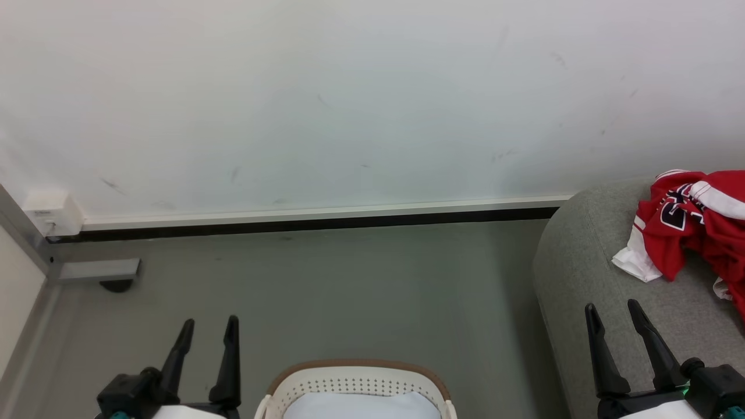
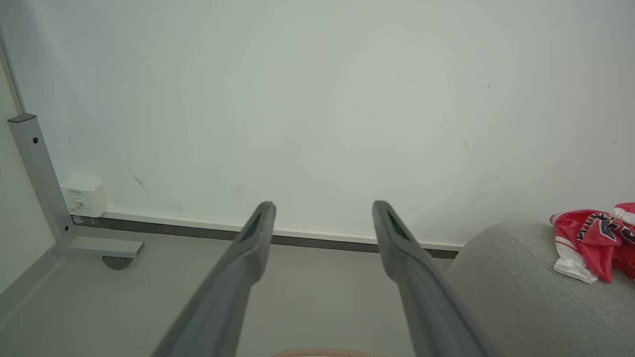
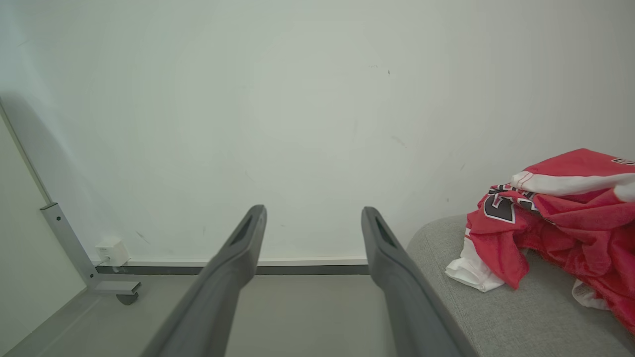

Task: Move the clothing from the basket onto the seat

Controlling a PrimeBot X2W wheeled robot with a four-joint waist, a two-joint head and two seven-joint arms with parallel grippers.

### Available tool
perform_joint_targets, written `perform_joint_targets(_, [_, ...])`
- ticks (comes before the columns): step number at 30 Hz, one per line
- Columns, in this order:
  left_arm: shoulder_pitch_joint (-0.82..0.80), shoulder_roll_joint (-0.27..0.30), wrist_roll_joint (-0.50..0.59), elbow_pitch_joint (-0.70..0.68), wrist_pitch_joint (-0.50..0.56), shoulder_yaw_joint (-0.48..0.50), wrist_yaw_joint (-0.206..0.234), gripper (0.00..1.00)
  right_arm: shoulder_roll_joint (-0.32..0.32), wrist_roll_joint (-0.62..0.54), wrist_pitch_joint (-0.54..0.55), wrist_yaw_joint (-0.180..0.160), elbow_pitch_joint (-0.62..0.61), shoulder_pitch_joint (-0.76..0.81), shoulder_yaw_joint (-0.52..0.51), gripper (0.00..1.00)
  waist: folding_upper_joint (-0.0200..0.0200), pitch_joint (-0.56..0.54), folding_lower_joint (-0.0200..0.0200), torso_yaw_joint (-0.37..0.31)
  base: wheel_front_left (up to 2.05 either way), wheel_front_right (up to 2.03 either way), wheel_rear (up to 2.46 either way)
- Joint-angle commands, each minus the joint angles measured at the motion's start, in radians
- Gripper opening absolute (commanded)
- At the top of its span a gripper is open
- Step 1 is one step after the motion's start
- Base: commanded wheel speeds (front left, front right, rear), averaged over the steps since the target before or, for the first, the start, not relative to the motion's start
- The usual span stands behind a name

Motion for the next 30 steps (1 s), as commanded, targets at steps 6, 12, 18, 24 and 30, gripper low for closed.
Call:
perform_joint_targets(6, [-0.001,-0.015,0.031,0.015,0.0,0.018,-0.021,1.0,-0.002,-0.005,-0.004,-0.002,0.003,-0.013,0.005,1.0,0.0,0.002,0.0,-0.001,0.0,0.0,0.0])
perform_joint_targets(12, [-0.003,-0.028,0.051,0.028,0.0,0.031,-0.035,1.0,-0.002,-0.006,-0.004,-0.002,0.002,-0.011,0.01,1.0,0.0,0.001,0.0,-0.001,0.0,0.0,0.0])
perform_joint_targets(18, [0.002,-0.043,0.035,0.053,0.004,0.03,-0.047,0.0,0.005,0.007,0.002,0.0,0.009,0.01,0.011,0.0,0.0,0.001,0.0,-0.001,0.0,0.0,0.0])
perform_joint_targets(24, [-0.008,-0.051,-0.072,0.06,0.038,0.053,-0.056,0.0,0.009,0.117,0.031,0.0,0.011,0.006,-0.007,0.0,0.0,0.002,0.0,0.0,0.0,0.0,0.0])
perform_joint_targets(30, [-0.013,-0.058,-0.171,0.061,0.066,0.072,-0.065,0.0,0.012,0.216,0.058,0.0,0.015,0.0,-0.025,0.0,0.0,0.002,0.0,0.001,0.0,0.0,0.0])
